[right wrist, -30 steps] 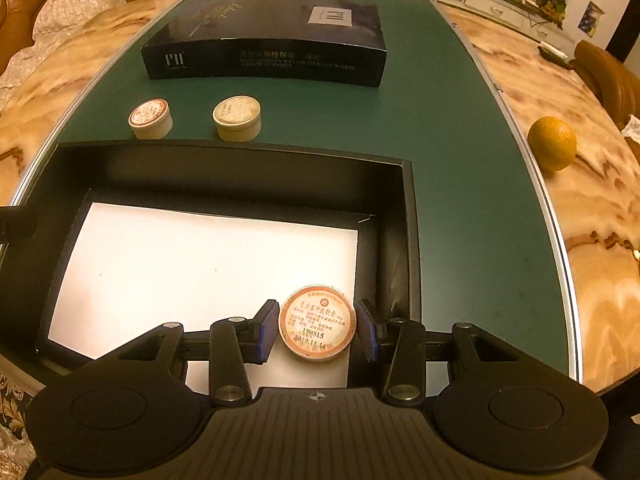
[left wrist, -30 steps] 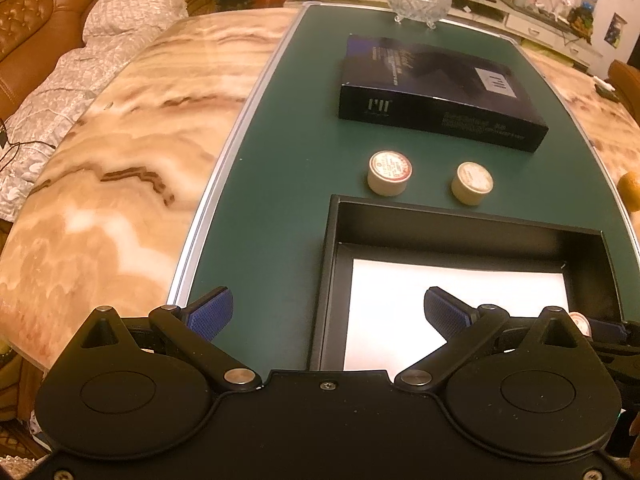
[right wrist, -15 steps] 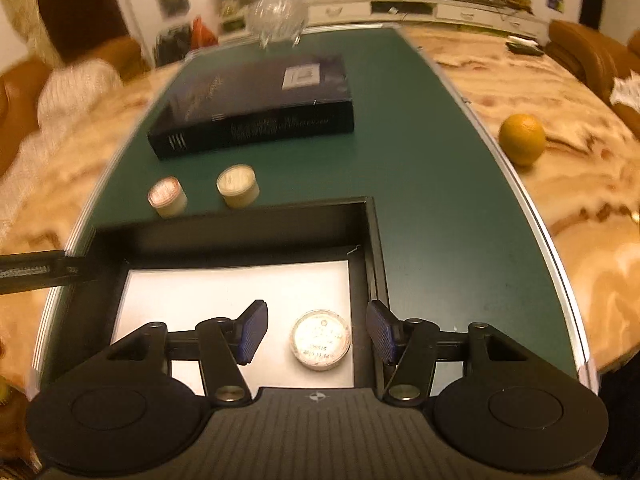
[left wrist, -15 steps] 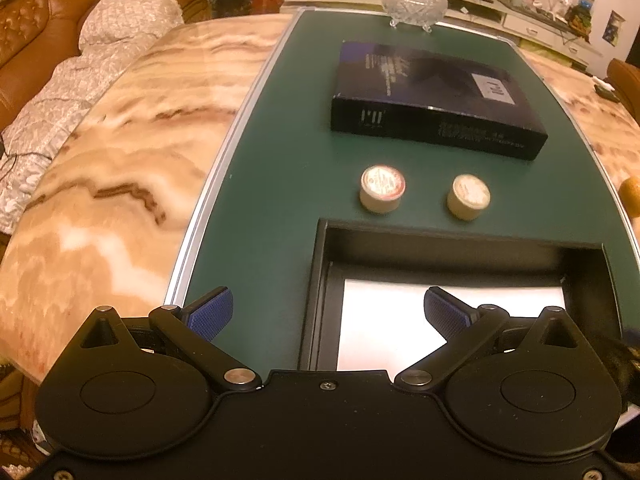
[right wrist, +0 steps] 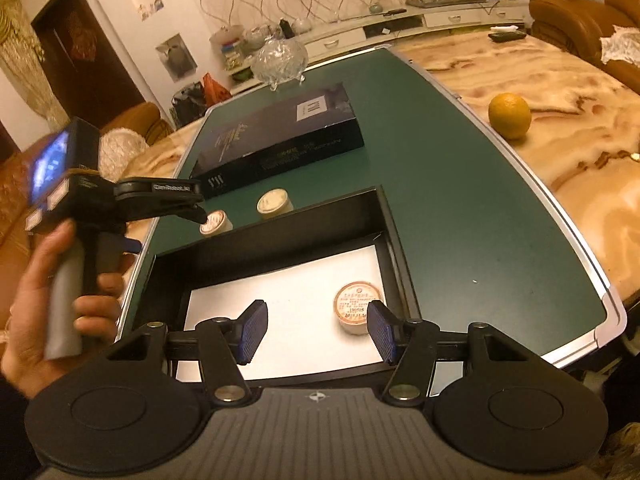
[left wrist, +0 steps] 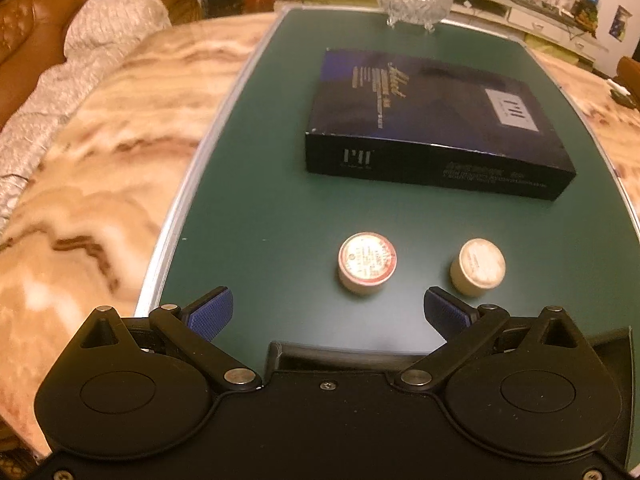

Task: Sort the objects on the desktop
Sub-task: 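Close the left gripper around another round cream tin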

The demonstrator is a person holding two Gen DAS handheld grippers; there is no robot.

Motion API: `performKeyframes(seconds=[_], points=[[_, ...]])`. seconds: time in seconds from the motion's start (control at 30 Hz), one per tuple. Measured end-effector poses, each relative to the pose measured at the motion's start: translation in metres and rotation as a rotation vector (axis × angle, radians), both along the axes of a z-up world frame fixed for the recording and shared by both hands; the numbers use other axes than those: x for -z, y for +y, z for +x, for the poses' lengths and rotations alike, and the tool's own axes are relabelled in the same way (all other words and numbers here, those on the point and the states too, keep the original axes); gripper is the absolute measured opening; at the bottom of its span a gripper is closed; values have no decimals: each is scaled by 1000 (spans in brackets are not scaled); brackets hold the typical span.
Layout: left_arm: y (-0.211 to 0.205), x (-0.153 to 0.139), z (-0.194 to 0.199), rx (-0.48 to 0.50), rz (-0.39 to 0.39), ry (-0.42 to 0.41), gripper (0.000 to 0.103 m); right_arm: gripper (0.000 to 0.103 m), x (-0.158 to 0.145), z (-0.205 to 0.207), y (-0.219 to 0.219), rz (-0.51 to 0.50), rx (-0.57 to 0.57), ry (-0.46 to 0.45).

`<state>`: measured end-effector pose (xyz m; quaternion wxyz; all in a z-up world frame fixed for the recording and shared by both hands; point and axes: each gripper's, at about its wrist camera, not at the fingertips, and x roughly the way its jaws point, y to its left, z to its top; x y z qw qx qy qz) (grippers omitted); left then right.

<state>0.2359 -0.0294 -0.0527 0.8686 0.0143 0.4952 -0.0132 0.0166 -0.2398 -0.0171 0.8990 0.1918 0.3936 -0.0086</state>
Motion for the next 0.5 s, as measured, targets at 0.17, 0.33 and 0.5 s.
performKeyframes(seconds=[0.17, 0.33, 0.5], points=[[-8, 12, 15, 11, 9, 19, 94, 59, 5, 3, -9, -18, 14, -7], [-14, 19, 24, 25, -6, 43, 80, 59, 11, 5, -17, -1, 32, -6], [-17, 21, 27, 44, 0, 38, 69, 59, 14, 7, -20, 6, 38, -6]])
